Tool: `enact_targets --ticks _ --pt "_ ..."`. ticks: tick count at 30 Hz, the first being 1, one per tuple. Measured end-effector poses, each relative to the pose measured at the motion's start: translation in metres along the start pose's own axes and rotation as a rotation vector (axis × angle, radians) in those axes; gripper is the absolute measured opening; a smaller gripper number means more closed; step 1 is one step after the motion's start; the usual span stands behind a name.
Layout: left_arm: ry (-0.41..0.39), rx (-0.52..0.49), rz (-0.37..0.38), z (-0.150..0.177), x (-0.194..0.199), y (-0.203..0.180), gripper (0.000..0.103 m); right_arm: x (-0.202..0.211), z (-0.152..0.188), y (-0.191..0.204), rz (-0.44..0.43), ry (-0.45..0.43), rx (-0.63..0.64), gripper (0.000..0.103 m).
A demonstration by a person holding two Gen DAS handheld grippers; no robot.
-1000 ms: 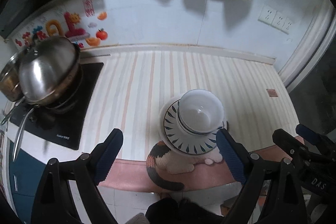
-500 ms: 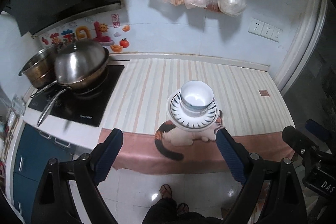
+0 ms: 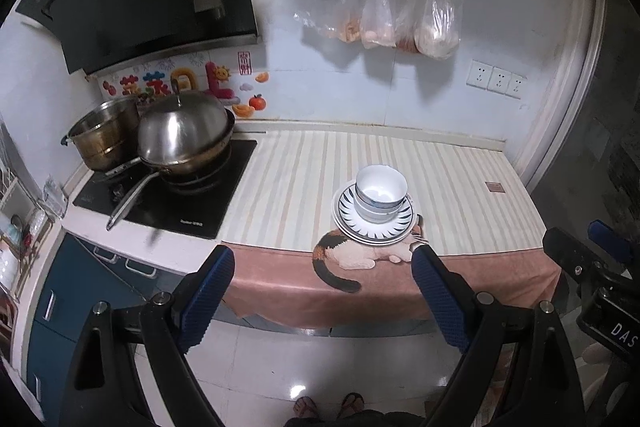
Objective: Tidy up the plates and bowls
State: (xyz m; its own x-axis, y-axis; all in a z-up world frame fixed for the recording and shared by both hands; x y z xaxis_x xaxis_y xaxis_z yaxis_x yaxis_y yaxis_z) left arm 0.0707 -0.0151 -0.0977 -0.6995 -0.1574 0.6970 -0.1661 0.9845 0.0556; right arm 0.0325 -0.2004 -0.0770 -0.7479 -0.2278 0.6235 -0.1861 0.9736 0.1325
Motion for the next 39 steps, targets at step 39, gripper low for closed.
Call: enact_targets --ticks 39 --pt "-0.057 -0.023 0.017 0.003 0.027 0.024 0.091 0.036 0.008 0.033 0.051 -0.04 -0.014 0.095"
Point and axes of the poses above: each gripper's, at about its wrist camera, not at the fingertips, and x roughly against the way its jaws point, y to its left, z to its underside, the point moved 4 cm from there along -x, roughly the way its jaws point, and after that the axes turned 7 degrees about -z, right-handed, at the moved point
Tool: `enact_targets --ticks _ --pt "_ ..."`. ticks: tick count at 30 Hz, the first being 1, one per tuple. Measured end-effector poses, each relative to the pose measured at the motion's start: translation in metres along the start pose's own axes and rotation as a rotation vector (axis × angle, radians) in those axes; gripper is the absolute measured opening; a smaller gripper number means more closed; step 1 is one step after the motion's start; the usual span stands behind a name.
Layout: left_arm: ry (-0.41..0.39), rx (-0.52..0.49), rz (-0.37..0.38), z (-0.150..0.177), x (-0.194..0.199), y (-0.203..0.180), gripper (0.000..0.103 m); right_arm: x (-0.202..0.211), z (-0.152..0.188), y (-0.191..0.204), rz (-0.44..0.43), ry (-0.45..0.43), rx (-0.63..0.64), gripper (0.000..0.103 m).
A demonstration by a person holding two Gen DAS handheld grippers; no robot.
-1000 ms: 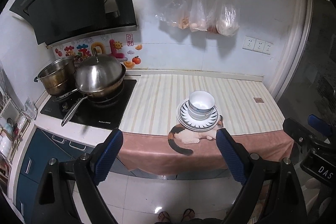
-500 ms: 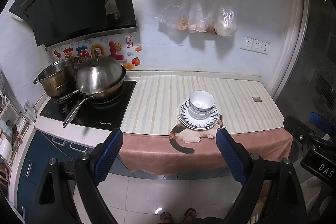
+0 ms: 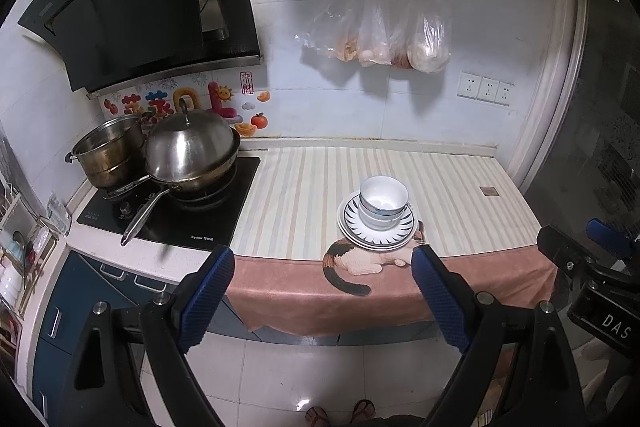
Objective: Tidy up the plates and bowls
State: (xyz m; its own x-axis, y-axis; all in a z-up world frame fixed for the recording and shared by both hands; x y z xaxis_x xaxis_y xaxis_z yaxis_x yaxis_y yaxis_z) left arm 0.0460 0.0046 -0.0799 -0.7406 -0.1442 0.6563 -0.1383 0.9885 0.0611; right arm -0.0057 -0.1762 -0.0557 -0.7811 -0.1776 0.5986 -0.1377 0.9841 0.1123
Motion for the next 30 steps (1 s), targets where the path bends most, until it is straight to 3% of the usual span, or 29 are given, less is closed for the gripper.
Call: enact_targets --ticks 30 --pt "0.0 -0.002 0.009 -0.0018 -0.0025 -0.003 0.091 0.0003 0.0048 -0.0016 0.013 -0.005 -0.014 0.095"
Point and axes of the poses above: each gripper's, at about its wrist camera, not at the fingertips, and x roughly against the way its jaws point, y to its left, z to its underside, the point moved 4 cm from there along -x, roughly the way its jaws point, and after that the axes turned 7 degrees about -z, right-handed, at the moved point
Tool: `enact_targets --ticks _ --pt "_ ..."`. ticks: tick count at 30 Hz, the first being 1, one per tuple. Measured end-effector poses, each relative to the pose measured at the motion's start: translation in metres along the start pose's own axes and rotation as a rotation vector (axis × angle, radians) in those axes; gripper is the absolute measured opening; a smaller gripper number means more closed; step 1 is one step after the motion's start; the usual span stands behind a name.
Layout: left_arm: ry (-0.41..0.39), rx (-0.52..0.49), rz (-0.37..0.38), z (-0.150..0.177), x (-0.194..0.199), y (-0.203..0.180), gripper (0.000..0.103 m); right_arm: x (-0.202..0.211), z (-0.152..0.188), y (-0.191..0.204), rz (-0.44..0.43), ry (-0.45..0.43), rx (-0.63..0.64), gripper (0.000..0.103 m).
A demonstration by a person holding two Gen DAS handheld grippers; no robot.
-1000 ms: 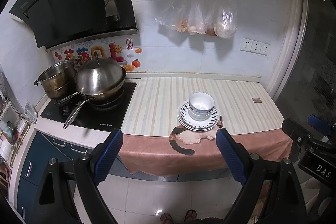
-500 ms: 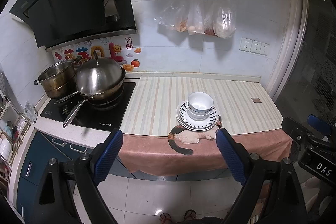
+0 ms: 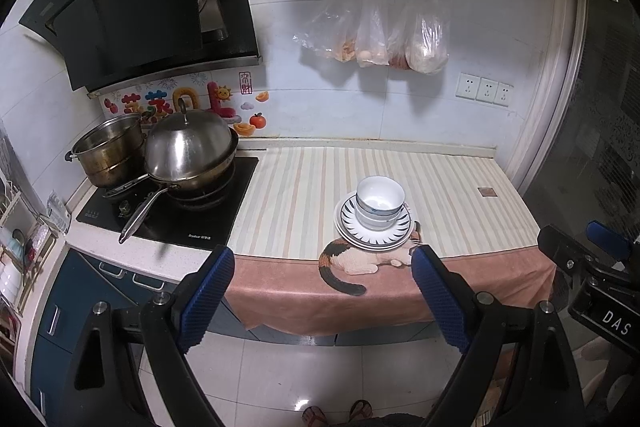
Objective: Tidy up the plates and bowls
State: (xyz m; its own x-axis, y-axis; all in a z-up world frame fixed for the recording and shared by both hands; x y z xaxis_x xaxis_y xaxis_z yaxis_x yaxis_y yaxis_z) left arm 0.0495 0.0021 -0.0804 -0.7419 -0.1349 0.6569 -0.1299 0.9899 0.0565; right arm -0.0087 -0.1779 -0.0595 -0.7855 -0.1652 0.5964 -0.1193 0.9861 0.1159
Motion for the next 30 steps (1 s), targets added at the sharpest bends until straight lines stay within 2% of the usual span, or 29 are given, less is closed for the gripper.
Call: enact_targets --ticks 30 --pt "-0.004 0.005 -0.011 0.0022 0.0039 -0.0043 0.091 -0.0006 0.0078 0.005 -0.005 0.012 -0.01 0.095"
Point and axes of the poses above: each gripper's, at about its wrist camera, not at the fingertips, and x roughly against the way its jaws point, y to its left, z to its underside, the point moved 4 cm from there along -x, roughly the way its jaws point, and after that the axes turned 7 degrees about -z, right-handed, at the moved point
